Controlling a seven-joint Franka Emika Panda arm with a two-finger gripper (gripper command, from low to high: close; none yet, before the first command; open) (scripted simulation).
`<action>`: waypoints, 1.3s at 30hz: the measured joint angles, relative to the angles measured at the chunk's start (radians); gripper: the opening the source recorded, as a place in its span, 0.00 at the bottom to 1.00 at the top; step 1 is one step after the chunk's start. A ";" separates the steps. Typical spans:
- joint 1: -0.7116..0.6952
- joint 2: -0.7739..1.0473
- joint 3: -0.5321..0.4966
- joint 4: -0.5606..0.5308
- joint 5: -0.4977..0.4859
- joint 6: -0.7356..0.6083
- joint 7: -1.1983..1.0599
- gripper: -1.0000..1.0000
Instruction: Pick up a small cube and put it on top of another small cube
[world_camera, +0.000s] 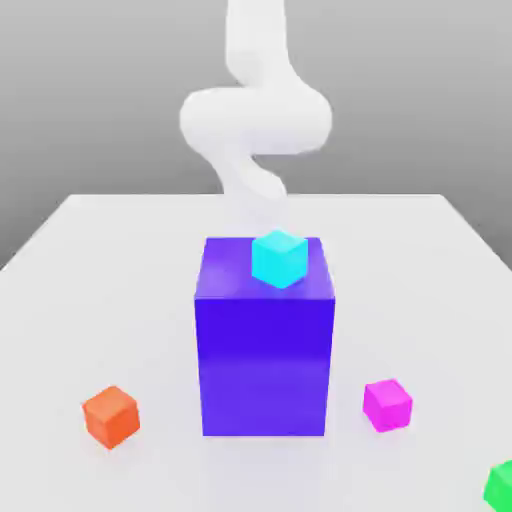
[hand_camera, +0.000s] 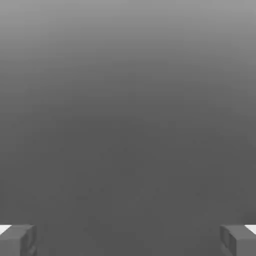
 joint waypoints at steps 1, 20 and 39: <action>0.028 0.028 -0.012 -0.014 0.006 0.017 -0.049 0.50; 0.453 0.532 -0.142 -0.267 0.123 0.313 -0.910 0.50; 0.506 1.043 -0.027 -0.377 0.109 0.680 -1.372 0.00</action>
